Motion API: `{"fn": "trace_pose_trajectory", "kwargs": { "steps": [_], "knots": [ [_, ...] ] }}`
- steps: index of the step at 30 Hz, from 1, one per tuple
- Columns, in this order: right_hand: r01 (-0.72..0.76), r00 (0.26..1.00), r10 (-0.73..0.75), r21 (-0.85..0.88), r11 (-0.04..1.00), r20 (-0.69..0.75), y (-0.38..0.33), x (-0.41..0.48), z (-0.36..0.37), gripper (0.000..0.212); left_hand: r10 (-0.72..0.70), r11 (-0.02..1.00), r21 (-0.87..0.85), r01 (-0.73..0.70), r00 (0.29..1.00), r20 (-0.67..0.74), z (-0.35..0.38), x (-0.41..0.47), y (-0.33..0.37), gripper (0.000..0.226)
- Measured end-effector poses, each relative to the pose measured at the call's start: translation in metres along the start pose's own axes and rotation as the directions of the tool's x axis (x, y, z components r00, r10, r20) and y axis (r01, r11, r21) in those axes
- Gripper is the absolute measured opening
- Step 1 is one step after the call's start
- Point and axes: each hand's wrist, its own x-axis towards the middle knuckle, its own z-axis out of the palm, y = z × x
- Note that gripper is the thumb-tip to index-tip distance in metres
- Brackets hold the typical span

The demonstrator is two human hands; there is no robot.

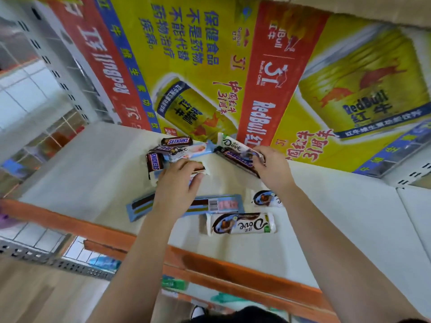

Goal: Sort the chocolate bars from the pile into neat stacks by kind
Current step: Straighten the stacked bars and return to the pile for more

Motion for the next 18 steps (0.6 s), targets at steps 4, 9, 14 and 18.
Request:
{"fn": "trace_pose_trajectory", "kwargs": {
  "steps": [4,9,14,18],
  "knots": [
    [-0.071,0.996,0.073,0.031,0.997,-0.046,-0.006,-0.015,-0.006,0.028,0.064,0.998,0.0,-0.064,0.998,0.025,0.002,0.009,-0.008,0.03],
    [-0.223,0.968,0.239,0.181,0.958,-0.075,-0.008,-0.031,-0.012,0.025,0.132,0.99,-0.055,-0.128,0.989,0.068,0.013,0.018,-0.009,0.024],
    [-0.352,0.913,0.395,0.292,0.889,-0.103,0.0,-0.047,-0.022,0.022,0.212,0.977,-0.064,-0.205,0.967,0.14,0.023,0.036,0.001,0.023],
    [-0.398,0.867,0.48,0.395,0.828,-0.132,0.009,-0.059,-0.031,0.018,0.276,0.961,-0.087,-0.264,0.943,0.186,0.034,0.06,0.014,0.028]
  ]
}}
